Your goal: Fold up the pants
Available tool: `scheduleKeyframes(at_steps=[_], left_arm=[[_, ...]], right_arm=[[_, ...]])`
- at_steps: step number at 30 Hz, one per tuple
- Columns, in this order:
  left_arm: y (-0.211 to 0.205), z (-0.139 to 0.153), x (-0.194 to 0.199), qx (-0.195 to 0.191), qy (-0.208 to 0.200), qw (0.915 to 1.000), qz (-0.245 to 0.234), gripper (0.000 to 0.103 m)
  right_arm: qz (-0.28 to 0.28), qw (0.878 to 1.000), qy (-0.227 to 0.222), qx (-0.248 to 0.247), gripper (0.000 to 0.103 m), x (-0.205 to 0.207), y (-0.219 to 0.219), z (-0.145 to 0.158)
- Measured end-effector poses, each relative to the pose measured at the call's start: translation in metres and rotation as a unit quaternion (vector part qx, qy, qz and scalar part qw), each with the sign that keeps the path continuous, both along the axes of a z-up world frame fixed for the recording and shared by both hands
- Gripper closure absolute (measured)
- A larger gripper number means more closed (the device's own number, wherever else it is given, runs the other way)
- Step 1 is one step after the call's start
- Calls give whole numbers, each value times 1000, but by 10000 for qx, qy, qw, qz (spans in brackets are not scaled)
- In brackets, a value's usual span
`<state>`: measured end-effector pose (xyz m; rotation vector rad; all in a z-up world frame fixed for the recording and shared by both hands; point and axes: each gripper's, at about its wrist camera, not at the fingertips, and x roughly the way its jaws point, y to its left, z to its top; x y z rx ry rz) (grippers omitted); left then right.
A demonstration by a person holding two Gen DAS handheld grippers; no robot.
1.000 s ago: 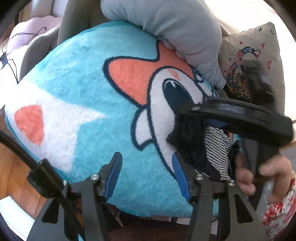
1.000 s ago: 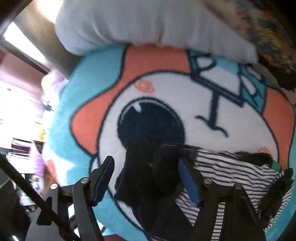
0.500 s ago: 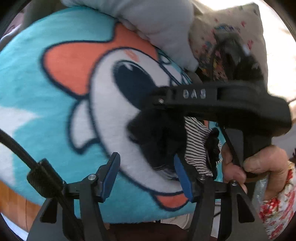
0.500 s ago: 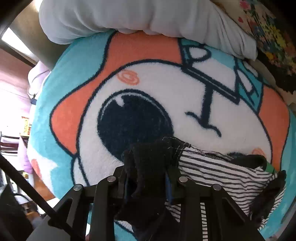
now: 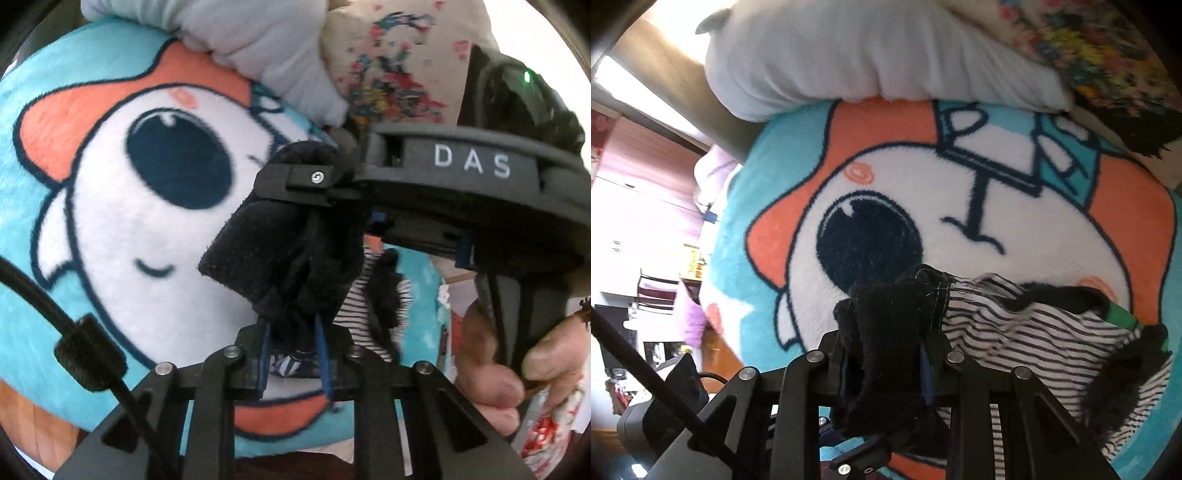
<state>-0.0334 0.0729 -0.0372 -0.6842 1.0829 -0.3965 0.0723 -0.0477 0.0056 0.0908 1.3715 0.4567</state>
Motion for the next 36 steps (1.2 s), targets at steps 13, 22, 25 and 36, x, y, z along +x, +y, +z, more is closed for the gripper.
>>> scheduleKeyframes(at_steps=[13, 22, 25, 36], left_arm=[[-142, 35, 12, 494, -253, 9960, -694, 83], [-203, 29, 8, 697, -35, 9883, -1353, 71], [-187, 45, -5, 608, -207, 9895, -1296, 58], [-170, 17, 25, 1316, 247, 9904, -338, 53]], right_arm=[[-781, 9922, -398, 883, 73, -30, -146, 41], [-1557, 9840, -250, 830, 61, -44, -243, 3], [-1901, 9791, -314, 651, 52, -51, -277, -6], [-1667, 9625, -825, 1974, 62, -65, -287, 24]])
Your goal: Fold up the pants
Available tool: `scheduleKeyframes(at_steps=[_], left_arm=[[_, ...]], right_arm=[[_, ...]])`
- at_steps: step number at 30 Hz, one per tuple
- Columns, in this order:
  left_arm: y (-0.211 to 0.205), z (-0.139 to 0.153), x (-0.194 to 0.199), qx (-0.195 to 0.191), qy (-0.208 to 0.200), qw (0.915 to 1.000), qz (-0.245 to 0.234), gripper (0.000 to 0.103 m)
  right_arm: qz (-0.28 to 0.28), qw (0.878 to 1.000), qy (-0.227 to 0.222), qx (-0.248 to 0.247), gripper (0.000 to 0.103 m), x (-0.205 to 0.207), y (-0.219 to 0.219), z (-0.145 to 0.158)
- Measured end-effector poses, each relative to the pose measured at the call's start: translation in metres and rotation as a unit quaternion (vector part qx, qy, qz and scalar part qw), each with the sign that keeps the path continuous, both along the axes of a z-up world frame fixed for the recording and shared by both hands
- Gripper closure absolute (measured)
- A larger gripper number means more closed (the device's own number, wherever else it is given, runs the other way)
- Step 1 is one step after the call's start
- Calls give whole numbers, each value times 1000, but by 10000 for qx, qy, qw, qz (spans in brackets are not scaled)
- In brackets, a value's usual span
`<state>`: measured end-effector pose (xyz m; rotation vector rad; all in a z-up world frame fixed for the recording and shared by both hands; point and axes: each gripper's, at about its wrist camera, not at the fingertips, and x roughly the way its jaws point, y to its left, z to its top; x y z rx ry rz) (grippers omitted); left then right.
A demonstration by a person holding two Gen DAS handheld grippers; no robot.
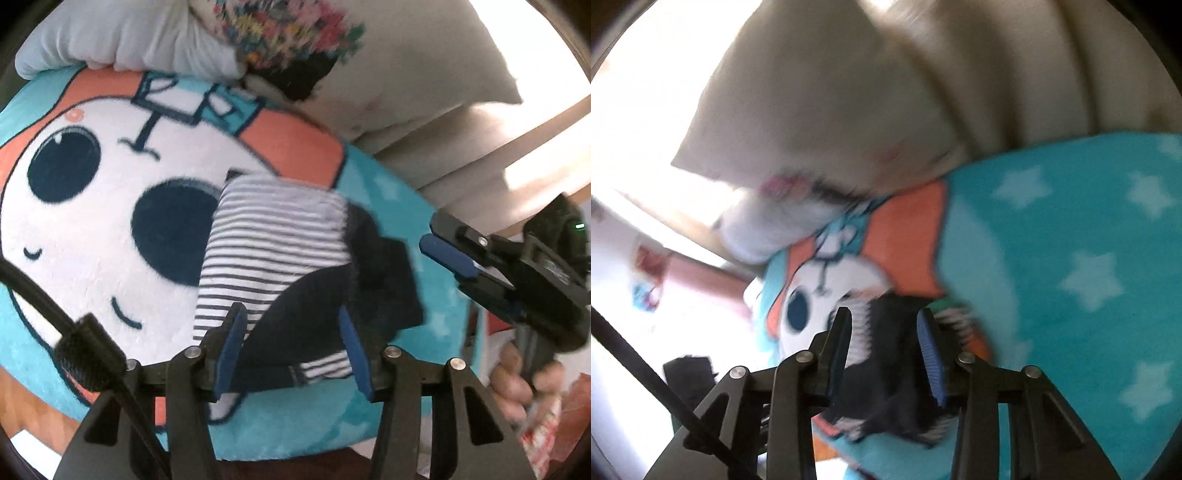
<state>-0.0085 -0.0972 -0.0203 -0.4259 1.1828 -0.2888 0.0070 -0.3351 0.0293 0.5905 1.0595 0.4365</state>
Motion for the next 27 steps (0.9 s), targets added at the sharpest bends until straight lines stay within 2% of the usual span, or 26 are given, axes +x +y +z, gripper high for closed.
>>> scheduleKeyframes(at_steps=[3, 7, 9, 13, 15, 19, 21, 25, 27], left_arm=[[-4, -18, -3, 211, 179, 9996, -29, 53], [-5, -23, -4, 288, 156, 9995, -53, 53], [-4, -19, -4, 252, 146, 9996, -70, 53], [2, -3, -9, 153, 12, 9998, -88, 53], [3, 8, -12, 191, -126, 9997, -87, 53], [0, 28, -17, 500, -445, 9977, -66, 52], [-3, 40, -22, 817, -729, 9940, -51, 52], [-4, 62, -33, 1543, -1428, 9775, 189, 51], [3, 72, -38, 1679, -1680, 9706, 398, 39]], right_arm=[[164, 9993, 322, -38, 62, -6, 16, -27], [-111, 9971, 709, -252, 62, -14, 7, -60], [-299, 9946, 958, -248, 48, -17, -1, -76], [-538, 9941, 911, 245, 46, -20, -18, -79], [-577, 9946, 838, 186, 45, -23, -21, -76], [-646, 9950, 757, 95, 45, -30, -19, -72], [-666, 9954, 686, -64, 45, -33, -16, -69], [-702, 9949, 569, -451, 45, -40, -16, -63], [-751, 9942, 570, -516, 45, -43, -16, -61]])
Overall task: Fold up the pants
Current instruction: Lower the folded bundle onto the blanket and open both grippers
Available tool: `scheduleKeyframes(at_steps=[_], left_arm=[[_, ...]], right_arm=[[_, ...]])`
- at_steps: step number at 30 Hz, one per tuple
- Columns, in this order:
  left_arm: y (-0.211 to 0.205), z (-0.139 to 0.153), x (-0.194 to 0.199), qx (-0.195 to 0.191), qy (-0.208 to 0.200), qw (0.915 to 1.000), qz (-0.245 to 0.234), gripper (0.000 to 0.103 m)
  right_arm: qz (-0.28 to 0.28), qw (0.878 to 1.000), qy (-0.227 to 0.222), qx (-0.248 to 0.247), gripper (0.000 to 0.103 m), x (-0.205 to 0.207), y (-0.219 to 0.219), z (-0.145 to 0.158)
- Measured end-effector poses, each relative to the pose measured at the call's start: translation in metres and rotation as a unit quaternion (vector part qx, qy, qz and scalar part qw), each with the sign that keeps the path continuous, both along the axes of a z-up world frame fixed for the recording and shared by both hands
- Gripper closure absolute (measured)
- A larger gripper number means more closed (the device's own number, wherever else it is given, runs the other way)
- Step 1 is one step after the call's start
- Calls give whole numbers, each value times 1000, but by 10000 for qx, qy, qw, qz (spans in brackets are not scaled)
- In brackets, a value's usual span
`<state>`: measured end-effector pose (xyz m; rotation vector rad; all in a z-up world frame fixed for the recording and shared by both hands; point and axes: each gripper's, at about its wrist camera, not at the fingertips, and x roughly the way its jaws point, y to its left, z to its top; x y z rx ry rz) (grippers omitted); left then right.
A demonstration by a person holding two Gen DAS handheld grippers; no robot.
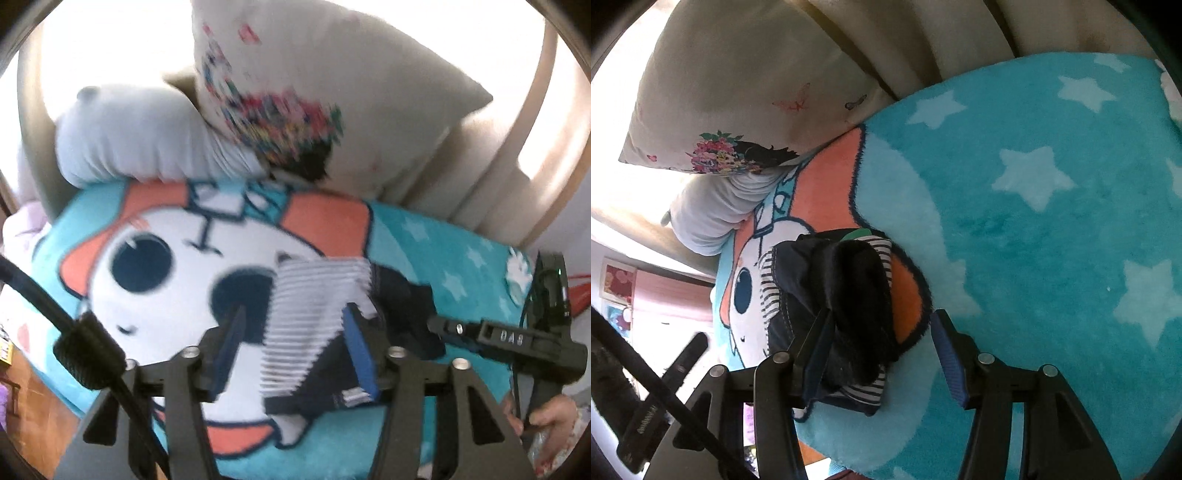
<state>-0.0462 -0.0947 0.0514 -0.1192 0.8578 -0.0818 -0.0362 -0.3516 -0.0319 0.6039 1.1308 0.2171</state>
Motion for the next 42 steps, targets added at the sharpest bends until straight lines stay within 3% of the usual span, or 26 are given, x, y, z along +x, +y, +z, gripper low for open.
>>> scheduleKeyframes(at_steps=[2, 5, 7, 11, 15, 31, 42], left_arm=[[10, 12, -3, 130, -225, 9993, 260, 20], [25, 28, -4, 617, -465, 9944, 715, 12], [33, 29, 2, 867, -358, 9921, 828, 12], [55, 14, 14, 683, 250, 9943, 777, 12], [67, 1, 17, 451, 519, 9963, 524, 12], [75, -6, 34, 554, 675, 9960, -205, 12], [68, -24, 52, 386, 992, 9935, -409, 12]], right_arm=[[-98, 9999, 7, -34, 44, -2, 0, 1], [-251, 9996, -10, -158, 43, -8, 2, 3], [-346, 9990, -10, -286, 40, -12, 6, 5], [-461, 9982, 34, -380, 40, -18, 15, 5], [-636, 9971, 90, -398, 40, -24, 23, 5], [-1270, 9912, 183, -321, 40, -37, 42, 4], [-1469, 9885, 182, -305, 38, -38, 32, -1]])
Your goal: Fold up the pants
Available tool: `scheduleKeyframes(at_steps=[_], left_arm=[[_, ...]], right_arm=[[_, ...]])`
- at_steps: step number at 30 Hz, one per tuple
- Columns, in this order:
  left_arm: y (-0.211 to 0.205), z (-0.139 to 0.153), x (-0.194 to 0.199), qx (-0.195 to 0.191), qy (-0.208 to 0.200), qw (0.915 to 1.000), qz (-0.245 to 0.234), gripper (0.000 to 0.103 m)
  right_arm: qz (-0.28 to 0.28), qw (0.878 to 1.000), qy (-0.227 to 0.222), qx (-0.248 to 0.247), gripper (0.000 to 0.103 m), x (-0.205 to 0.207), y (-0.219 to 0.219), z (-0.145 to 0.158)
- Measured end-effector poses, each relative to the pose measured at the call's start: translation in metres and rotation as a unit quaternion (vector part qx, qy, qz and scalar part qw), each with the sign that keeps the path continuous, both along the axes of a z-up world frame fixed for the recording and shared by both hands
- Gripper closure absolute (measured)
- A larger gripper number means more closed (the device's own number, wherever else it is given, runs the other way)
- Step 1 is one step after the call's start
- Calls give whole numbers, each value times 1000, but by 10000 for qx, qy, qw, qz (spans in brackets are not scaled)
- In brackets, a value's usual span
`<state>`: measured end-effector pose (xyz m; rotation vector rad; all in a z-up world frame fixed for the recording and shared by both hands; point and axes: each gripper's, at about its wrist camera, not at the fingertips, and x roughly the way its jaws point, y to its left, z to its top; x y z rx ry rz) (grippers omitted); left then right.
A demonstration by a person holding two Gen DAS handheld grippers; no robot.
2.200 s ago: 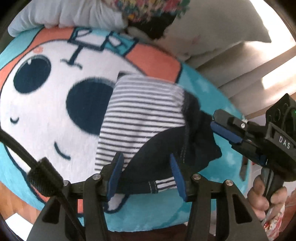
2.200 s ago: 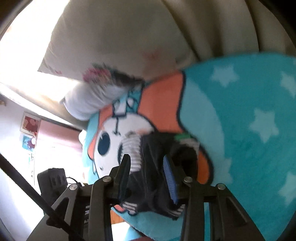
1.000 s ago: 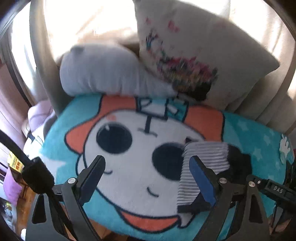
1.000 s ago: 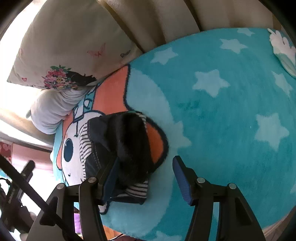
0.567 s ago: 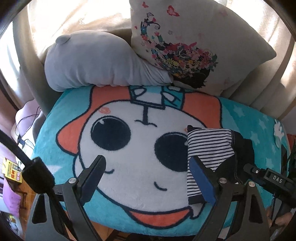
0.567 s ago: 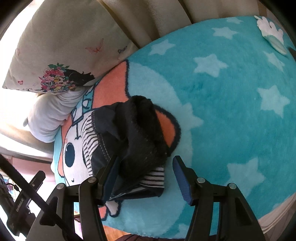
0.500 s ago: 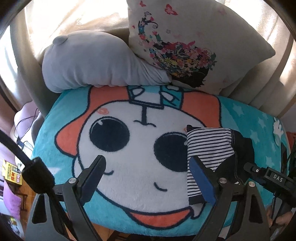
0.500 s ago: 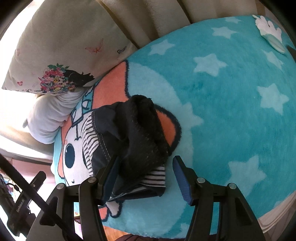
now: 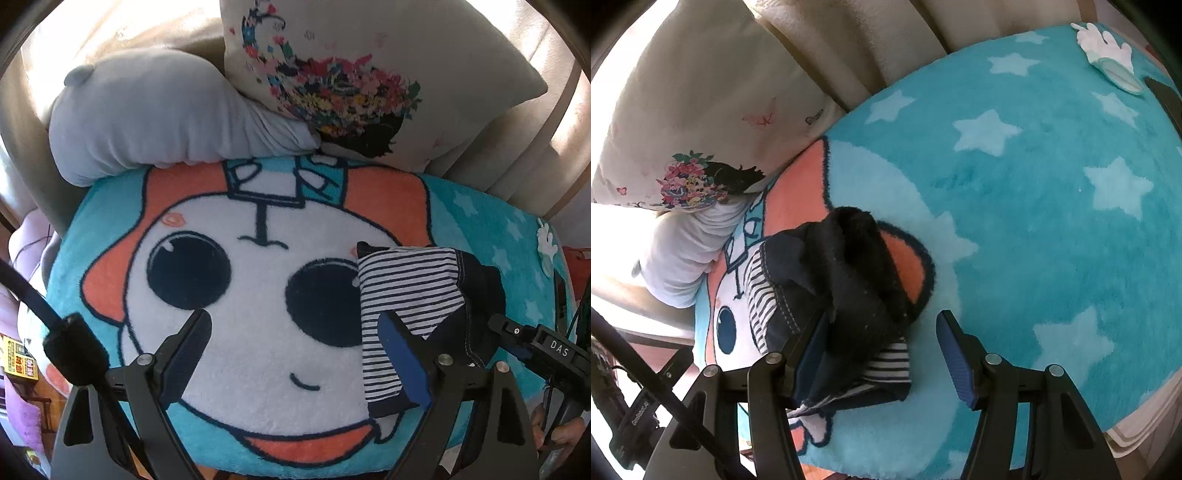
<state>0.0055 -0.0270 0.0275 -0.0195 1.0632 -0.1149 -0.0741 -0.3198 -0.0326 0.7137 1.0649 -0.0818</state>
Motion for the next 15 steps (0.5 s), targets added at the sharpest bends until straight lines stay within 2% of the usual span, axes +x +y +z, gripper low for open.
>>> scheduleKeyframes(at_steps=[12, 15], left_arm=[[-11, -20, 9, -59, 345, 9992, 201, 12], [-14, -29, 11, -203, 510, 9982, 260, 12]], right_arm=[[144, 9999, -11, 79, 35, 6, -14, -10], [271, 9996, -47, 55, 34, 8, -15, -12]])
